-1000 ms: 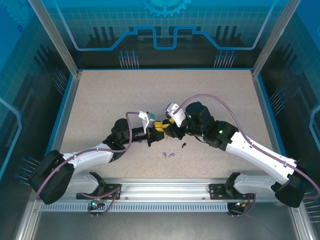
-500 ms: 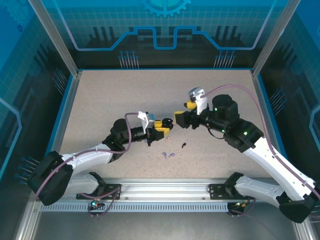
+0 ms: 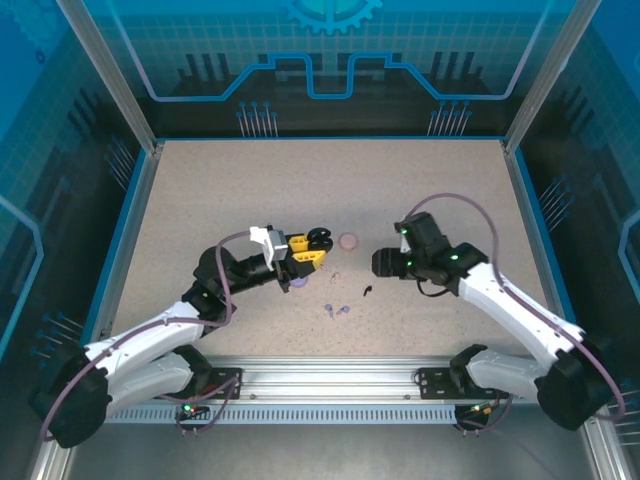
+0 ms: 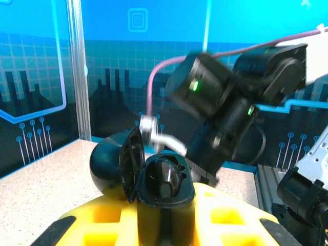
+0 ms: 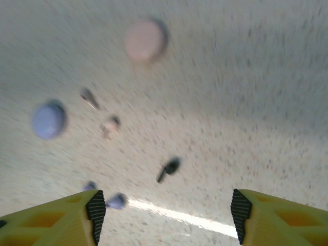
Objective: Insert the wireless bluetooth earbuds into the charging case
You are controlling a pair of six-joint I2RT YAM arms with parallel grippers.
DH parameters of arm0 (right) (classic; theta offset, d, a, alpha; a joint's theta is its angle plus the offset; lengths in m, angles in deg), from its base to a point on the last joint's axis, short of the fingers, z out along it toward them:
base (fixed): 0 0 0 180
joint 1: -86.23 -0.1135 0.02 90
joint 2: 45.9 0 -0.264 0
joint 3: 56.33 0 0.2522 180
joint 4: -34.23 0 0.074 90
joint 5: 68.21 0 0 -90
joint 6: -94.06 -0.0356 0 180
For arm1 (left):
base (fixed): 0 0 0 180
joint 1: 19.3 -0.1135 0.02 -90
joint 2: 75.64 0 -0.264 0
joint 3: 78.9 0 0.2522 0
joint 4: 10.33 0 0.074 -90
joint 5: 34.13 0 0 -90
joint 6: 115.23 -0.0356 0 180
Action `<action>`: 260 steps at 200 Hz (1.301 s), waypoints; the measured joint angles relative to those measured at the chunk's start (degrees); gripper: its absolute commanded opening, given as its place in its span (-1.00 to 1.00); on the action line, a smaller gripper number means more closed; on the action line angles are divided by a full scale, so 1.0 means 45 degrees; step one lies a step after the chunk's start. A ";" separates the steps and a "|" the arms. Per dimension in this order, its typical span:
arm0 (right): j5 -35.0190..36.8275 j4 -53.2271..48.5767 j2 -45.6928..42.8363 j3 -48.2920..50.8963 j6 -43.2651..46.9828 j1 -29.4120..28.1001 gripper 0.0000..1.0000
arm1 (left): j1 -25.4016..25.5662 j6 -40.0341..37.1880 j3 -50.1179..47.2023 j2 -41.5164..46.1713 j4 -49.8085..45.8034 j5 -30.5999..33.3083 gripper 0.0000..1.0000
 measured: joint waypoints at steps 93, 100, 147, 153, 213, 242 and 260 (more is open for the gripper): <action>0.1477 0.0704 0.4114 0.0044 -0.0714 -0.1763 0.18 | 0.0000 -0.0160 0.0000 0.0529 -0.0869 0.0155 -1.00; 0.1520 0.0763 0.4114 0.0044 -0.0733 -0.1763 0.12 | 0.0000 -0.0165 0.0000 0.0529 -0.0908 0.0175 -1.00; 0.1496 0.1229 0.4367 0.0044 -0.0797 -0.1739 -0.04 | 0.0000 -0.0160 -0.0005 0.0529 -0.0991 0.0194 -1.00; 0.1496 0.1282 0.4435 0.0044 -0.0797 -0.1739 -0.05 | 0.0000 -0.0160 0.0000 0.0529 -0.0991 0.0194 -1.00; 0.1384 0.1588 0.4857 0.0034 -0.0792 -0.1705 -0.28 | 0.0000 -0.0160 -0.0005 0.0529 -0.0991 0.0194 -1.00; 0.1297 0.1617 0.4925 0.0034 -0.0797 -0.1637 -0.33 | 0.0000 -0.0160 -0.0005 0.0529 -0.0991 0.0199 -1.00; 0.1234 0.1632 0.4998 0.0034 -0.0792 -0.1622 -0.35 | 0.0000 -0.0160 -0.0005 0.0529 -0.0991 0.0199 -1.00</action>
